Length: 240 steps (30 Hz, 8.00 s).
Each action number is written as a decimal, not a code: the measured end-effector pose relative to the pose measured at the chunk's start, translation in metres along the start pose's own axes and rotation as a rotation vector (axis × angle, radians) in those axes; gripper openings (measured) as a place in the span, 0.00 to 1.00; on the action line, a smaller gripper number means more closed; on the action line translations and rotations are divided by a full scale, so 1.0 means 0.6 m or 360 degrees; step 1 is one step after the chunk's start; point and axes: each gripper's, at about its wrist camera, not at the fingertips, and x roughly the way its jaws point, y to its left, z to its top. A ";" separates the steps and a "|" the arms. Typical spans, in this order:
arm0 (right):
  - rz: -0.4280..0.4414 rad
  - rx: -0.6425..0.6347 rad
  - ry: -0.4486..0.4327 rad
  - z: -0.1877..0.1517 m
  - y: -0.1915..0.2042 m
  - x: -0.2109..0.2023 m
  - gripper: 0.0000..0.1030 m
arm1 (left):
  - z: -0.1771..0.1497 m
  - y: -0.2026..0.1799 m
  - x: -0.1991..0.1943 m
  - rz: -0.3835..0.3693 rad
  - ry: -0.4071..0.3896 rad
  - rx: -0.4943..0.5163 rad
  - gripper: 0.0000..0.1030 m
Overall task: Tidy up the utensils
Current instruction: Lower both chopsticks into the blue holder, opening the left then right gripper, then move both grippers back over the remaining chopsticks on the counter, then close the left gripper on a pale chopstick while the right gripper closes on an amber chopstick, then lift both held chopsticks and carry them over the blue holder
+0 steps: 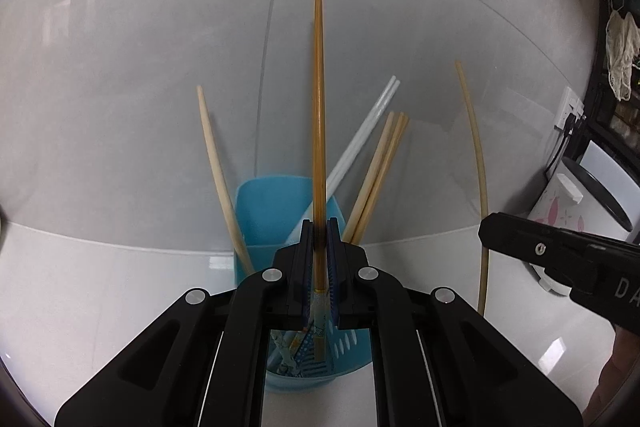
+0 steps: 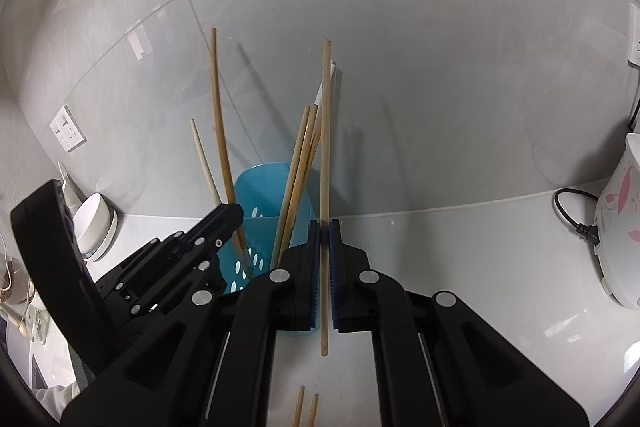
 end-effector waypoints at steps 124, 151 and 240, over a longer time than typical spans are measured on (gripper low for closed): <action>-0.0557 -0.0006 0.1057 -0.351 -0.118 -0.037 0.60 | -0.331 -0.006 -0.082 0.0387 0.1337 -0.0138 0.84; -0.0473 0.0109 0.1192 -0.351 -0.134 0.000 0.06 | -0.320 -0.008 -0.088 0.0332 0.1453 -0.0150 0.03; 0.0040 -0.0156 0.0016 -0.008 0.023 -0.070 0.06 | 0.073 0.026 -0.078 0.0078 0.0127 -0.0193 0.03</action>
